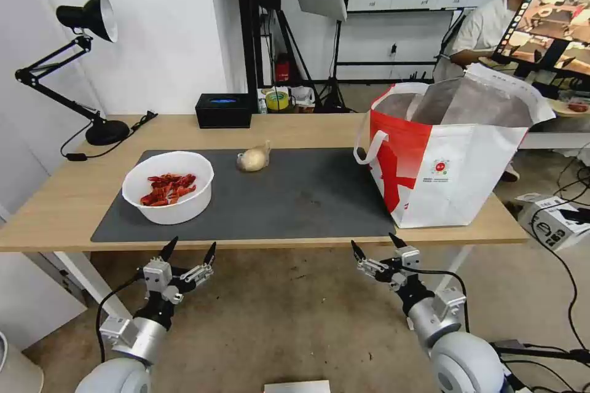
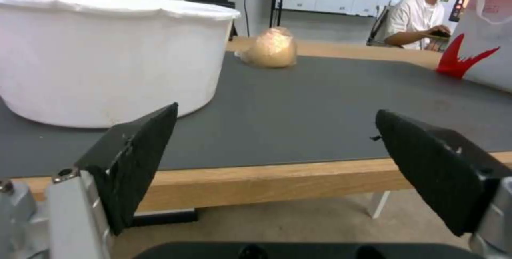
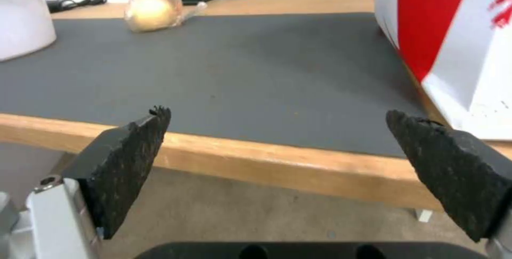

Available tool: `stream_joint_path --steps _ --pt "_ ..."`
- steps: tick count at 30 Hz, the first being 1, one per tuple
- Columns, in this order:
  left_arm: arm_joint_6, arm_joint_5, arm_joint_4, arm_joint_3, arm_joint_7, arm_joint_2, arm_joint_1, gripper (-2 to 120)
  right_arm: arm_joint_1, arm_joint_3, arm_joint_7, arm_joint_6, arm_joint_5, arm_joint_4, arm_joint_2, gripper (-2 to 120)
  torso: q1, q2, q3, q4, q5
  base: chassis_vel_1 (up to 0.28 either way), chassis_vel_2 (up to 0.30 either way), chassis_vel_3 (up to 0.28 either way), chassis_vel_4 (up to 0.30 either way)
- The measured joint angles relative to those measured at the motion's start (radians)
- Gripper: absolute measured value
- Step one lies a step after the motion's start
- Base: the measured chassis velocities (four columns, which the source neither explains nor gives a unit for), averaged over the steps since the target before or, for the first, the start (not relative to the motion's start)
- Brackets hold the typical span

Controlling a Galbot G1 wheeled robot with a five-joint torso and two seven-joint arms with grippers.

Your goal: Pick up the trash from the table and place it into the takeout bag.

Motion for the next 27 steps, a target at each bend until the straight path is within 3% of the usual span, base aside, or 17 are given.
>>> stream_joint_path --steps 9,12,15,19,22,27 --pt "0.000 -0.004 0.000 0.001 -0.001 0.009 -0.003 100 0.125 -0.045 0.010 -0.032 0.068 0.005 -0.029 100 0.000 0.000 0.000 0.0008 0.0000 0.000 0.000 0.000 0.000" --pt "0.001 -0.007 0.002 0.009 -0.001 0.019 -0.013 100 0.163 -0.055 0.009 -0.044 0.095 -0.001 -0.039 100 0.000 0.000 0.000 -0.0006 0.0000 0.000 0.000 0.000 0.000" --pt "0.002 -0.009 0.002 0.008 -0.001 0.022 -0.010 100 0.303 -0.134 -0.001 -0.063 0.151 -0.050 -0.054 100 0.000 0.000 0.000 -0.0002 0.0001 0.000 0.000 0.000 0.000" --pt "0.002 -0.009 0.002 0.006 -0.001 0.022 -0.008 100 0.367 -0.178 -0.005 -0.066 0.168 -0.075 -0.055 100 0.000 0.000 0.000 0.0005 0.0001 0.000 0.000 0.000 0.000" --pt "0.002 -0.010 -0.005 -0.003 -0.003 0.015 -0.004 100 0.644 -0.382 -0.006 -0.090 0.235 -0.211 -0.008 100 0.000 0.000 0.000 0.0001 0.0001 0.000 0.000 0.000 0.000" --pt "0.002 -0.009 -0.006 -0.008 -0.003 0.009 0.001 100 0.829 -0.500 0.000 -0.097 0.253 -0.341 0.057 100 0.000 0.000 0.000 0.0002 -0.0002 0.000 0.000 0.000 0.000"
